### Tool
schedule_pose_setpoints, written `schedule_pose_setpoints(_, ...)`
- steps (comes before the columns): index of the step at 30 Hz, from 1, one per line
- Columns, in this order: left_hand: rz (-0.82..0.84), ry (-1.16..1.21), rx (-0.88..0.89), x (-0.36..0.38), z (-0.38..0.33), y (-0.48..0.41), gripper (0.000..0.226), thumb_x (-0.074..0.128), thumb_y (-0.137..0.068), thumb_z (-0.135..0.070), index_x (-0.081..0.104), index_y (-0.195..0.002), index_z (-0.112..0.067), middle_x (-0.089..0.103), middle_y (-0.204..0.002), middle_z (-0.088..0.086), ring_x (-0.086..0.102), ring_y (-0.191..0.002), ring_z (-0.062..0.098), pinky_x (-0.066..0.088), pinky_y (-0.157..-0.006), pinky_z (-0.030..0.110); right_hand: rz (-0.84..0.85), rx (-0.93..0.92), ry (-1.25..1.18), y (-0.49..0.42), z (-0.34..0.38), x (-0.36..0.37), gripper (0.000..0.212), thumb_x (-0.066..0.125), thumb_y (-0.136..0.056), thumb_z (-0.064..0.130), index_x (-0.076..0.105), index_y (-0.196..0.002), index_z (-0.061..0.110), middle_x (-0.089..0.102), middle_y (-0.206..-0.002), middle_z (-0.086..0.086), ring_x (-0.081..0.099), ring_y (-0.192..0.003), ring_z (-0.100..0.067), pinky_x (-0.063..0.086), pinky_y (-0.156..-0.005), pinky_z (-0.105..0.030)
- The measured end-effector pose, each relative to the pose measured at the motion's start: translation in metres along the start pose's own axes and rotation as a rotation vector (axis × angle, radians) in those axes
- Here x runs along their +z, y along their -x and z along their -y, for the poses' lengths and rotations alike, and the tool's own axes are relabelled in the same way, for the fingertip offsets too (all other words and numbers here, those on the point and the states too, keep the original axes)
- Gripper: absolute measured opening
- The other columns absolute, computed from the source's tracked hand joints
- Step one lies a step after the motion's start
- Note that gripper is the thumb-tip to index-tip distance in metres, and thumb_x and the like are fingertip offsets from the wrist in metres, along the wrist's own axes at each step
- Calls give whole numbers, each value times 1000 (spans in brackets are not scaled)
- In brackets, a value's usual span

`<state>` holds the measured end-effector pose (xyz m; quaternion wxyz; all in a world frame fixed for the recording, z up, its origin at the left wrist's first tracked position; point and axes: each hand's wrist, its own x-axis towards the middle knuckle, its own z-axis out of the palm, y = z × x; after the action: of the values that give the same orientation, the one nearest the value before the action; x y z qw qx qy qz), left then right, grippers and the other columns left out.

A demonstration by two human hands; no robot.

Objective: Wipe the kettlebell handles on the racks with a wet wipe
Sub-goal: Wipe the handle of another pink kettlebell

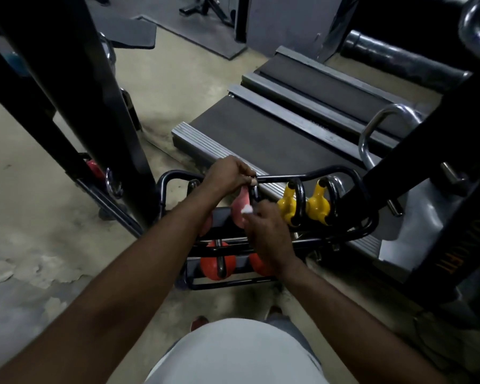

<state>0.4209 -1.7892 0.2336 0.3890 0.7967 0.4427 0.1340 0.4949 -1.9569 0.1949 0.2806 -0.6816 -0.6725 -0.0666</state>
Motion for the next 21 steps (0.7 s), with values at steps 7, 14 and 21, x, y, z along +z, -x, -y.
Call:
schedule_pose_setpoints(7,-41,36,-16,6,0,-1,24,82,-76,-30,79,-99,-26,76,-96,-9,68,-90,0,55,-87,27,42,35,-195,14,-29,-8,10,62,-94,15,71,-97,12,60,-96,-3,57,-90,-14,43,-75,-21)
schedule_pose_setpoints(14,-146,122,-48,17,6,5,24,80,-80,-24,77,-104,-22,75,-106,-5,67,-99,4,52,-96,27,68,443,-710,8,-47,-10,18,74,-80,4,69,-85,21,70,-91,7,67,-91,-7,54,-80,-24)
schedule_pose_setpoints(21,-236,149,-58,21,2,26,27,76,-83,-23,75,-110,-22,72,-113,-6,65,-105,3,50,-94,24,168,563,-963,-2,-54,-8,12,66,-90,10,65,-87,21,70,-89,-1,67,-85,-16,55,-74,-34)
